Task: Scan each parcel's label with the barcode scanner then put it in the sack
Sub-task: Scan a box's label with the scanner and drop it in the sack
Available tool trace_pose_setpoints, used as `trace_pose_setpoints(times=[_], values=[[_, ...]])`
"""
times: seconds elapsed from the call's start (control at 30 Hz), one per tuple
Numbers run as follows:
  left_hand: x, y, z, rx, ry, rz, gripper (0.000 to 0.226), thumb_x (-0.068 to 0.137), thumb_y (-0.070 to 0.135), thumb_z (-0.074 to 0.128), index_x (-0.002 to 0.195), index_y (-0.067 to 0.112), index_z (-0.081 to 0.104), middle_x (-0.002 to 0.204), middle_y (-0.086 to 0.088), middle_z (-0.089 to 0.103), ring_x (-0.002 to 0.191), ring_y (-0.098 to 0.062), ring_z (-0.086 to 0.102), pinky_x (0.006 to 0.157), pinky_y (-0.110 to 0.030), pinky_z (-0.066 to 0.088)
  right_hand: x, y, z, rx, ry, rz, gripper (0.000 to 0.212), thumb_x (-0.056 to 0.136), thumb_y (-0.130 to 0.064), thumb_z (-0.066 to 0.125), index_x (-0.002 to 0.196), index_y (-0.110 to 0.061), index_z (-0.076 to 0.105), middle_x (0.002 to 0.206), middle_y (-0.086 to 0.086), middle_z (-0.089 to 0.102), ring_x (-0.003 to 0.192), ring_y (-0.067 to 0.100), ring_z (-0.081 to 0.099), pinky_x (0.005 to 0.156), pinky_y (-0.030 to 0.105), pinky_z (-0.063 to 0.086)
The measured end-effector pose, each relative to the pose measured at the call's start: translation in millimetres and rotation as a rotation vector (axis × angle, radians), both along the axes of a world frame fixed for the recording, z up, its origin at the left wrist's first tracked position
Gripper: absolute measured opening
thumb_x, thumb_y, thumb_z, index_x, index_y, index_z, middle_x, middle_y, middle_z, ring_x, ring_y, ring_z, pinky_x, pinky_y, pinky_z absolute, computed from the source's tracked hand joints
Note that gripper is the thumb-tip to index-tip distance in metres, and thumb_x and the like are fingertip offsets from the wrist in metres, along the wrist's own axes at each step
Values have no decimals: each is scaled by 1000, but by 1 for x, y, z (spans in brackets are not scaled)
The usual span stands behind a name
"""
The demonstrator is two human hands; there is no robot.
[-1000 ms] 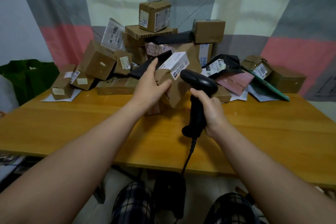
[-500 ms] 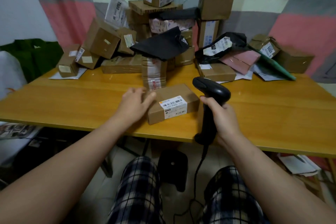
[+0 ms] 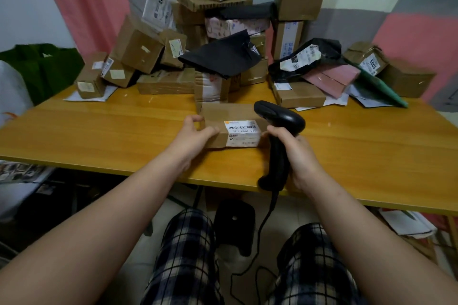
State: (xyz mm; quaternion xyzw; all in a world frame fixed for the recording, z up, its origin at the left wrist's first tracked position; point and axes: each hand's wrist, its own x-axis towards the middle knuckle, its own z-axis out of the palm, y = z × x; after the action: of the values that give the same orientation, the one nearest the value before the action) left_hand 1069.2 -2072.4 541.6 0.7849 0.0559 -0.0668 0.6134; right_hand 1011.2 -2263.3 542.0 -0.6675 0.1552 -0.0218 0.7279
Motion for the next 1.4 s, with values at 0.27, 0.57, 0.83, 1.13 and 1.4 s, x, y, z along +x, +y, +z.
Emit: trace_pose_setpoints(times=[0.27, 0.57, 0.83, 1.13, 1.4], values=[[-2, 22, -9, -11, -140, 13, 75, 82, 7, 72, 142, 21, 29, 115, -9, 64, 102, -20, 64, 89, -38, 53, -11, 5, -15, -406, -160, -24, 27, 83, -30, 72, 66, -15, 57, 56, 6, 57, 58, 32, 60, 62, 45, 53], [0, 22, -15, 25, -181, 20, 77, 82, 12, 72, 144, 25, 28, 119, -7, 62, 106, -19, 62, 91, -35, 51, -27, 22, -23, -661, -184, 37, 34, 88, -31, 67, 62, -22, 46, 50, -9, 43, 49, 6, 43, 47, 18, 28], [1, 23, -16, 7, -182, 9, 76, 83, 11, 71, 144, 26, 27, 124, -10, 60, 109, -23, 62, 96, -45, 51, -30, 17, -24, -693, -208, 11, 36, 88, -30, 66, 60, -20, 45, 49, -7, 43, 49, 9, 44, 47, 20, 28], [0, 25, -21, 5, -241, 11, 77, 83, 11, 72, 144, 26, 27, 112, -1, 60, 98, -11, 60, 79, -24, 51, -31, 20, -26, -676, -237, 20, 35, 87, -33, 67, 61, -21, 47, 49, -8, 43, 48, 6, 44, 49, 23, 32], [-74, 105, -37, -110, -394, 218, 78, 83, 3, 70, 144, 26, 27, 110, 1, 58, 86, 2, 67, 72, -13, 53, -29, 92, -23, -589, -357, 310, 22, 83, -32, 70, 72, -17, 59, 53, -4, 52, 52, 10, 50, 53, 28, 40]])
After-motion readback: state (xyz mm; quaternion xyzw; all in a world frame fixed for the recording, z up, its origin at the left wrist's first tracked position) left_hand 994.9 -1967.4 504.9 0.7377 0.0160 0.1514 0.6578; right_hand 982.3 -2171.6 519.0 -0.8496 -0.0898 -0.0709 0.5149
